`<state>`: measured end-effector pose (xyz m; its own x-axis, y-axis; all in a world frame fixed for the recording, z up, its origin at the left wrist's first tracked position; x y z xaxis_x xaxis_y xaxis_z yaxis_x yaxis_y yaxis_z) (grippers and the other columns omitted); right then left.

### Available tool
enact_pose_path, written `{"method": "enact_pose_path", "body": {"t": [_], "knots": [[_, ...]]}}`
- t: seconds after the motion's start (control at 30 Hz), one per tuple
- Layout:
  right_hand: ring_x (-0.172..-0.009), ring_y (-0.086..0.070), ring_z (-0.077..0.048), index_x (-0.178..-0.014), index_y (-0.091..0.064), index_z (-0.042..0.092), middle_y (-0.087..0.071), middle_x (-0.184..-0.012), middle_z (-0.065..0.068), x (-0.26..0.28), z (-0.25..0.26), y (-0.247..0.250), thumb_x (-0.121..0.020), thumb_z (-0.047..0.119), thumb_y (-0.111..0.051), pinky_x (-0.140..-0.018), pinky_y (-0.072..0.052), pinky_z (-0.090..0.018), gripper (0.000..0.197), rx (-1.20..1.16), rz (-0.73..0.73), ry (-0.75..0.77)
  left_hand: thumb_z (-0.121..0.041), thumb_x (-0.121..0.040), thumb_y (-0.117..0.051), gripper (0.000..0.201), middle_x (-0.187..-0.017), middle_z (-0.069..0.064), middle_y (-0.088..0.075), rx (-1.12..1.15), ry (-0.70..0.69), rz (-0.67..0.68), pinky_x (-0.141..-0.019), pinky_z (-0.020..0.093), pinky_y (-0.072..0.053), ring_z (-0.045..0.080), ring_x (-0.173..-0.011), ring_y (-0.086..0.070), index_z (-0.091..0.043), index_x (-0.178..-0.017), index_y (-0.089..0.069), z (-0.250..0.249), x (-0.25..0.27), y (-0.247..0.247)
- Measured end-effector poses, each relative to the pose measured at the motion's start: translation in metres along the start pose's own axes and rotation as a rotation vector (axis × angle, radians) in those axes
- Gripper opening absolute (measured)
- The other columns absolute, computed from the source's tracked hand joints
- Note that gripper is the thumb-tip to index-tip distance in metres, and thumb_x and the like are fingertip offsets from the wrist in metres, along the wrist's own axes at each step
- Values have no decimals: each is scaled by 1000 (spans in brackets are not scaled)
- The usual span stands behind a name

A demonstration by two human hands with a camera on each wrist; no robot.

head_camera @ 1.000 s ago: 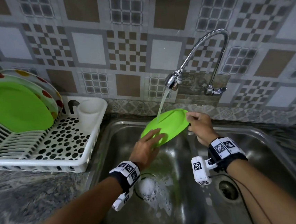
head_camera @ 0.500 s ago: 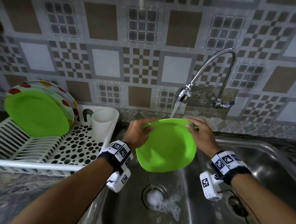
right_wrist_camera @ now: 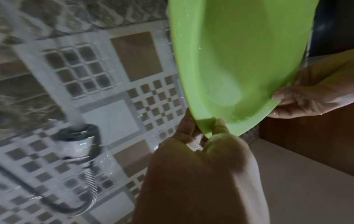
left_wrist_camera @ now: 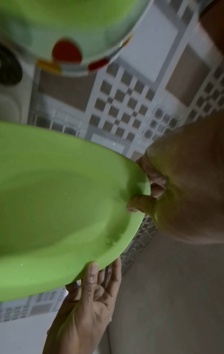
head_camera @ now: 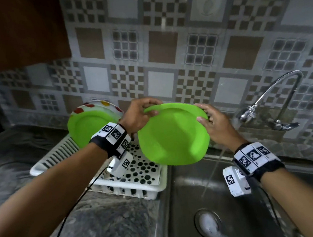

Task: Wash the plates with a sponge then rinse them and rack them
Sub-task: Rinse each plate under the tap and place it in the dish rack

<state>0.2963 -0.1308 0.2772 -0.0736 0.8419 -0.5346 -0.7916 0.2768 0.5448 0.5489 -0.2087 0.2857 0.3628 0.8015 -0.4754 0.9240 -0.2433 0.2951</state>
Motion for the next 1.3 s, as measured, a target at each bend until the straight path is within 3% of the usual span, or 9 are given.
{"method": "enact_pose_path", "body": {"t": [0.17,0.33,0.47,0.7,0.83,0.93,1.1,1.2,1.3], "knots": [[-104,-59,-5,-115,-54,34,-61,-110,18,-40,43,-103,-88,4,-59,-96,-50,-38,41,-40,52,32,3,-77,-72,30,-100,-6,-66,-112,-26,-12,-89,28,-51,3,-98,-62,-24,-90,-65,36,11,116],[-89,-59,-12,-114,-56,20,-59,-102,8,-67,71,-186,-88,1,-58,-83,-52,-32,33,50,69,56,-5,-64,-72,30,-88,2,-63,28,104,-25,-76,32,-46,16,-85,-57,-34,-75,-71,81,25,196],[-70,-54,-3,-116,-54,15,-60,-100,-4,-79,82,-230,-91,1,-53,-65,-42,-14,30,62,154,-16,18,-73,-63,45,-73,-12,-62,95,142,-33,-65,25,-45,7,-74,-57,-27,-72,-70,118,30,229],[-84,-58,-17,-119,-52,16,-65,-110,-9,-89,68,-280,-92,8,-53,-71,-37,-21,29,187,190,59,24,-80,-48,32,-80,10,-45,195,245,-30,-61,16,-50,16,-77,-52,-4,-77,-63,161,38,257],[-101,-61,-32,-123,-48,23,-62,-119,-9,-86,57,-300,-92,22,-47,-80,-50,-46,31,216,208,35,23,-76,-58,33,-82,7,-57,3,206,-43,-62,11,-46,-6,-72,-61,-10,-81,-59,173,47,262],[-100,-60,-32,-123,-43,33,-62,-117,-10,-90,59,-306,-91,25,-45,-79,-50,-52,33,224,217,14,19,-75,-64,29,-76,5,-57,-72,182,-69,-57,10,-45,-7,-64,-59,-8,-82,-59,179,48,267],[-106,-57,-33,-131,-32,47,-57,-119,-13,-93,58,-308,-87,34,-50,-87,-48,-53,49,252,279,-42,5,-69,-78,35,-79,-5,-68,-189,212,-32,-73,34,-53,-3,-70,-63,-24,-79,-62,188,53,287],[-117,-53,-31,-139,-30,38,-52,-130,-12,-88,58,-307,-85,37,-58,-94,-45,-53,61,256,271,-58,7,-66,-79,41,-83,-16,-73,-53,279,-53,-77,26,-56,2,-82,-68,-24,-89,-64,186,61,288],[-123,-49,-27,-141,-35,23,-48,-137,-10,-88,54,-303,-84,25,-67,-100,-44,-48,65,228,234,-48,7,-66,-79,46,-107,2,-68,1,297,-73,-91,35,-51,18,-100,-65,-11,-106,-63,178,63,286]]}}
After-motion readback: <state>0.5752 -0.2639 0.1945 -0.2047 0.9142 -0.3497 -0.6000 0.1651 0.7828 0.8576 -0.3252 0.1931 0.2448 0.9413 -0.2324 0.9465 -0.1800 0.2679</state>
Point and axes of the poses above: each hand's wrist, its own x-axis away from the middle knuckle, its own y-axis out of the back of the hand, z = x × y, the point moved 1 cm from there along -x, towards the middle knuckle
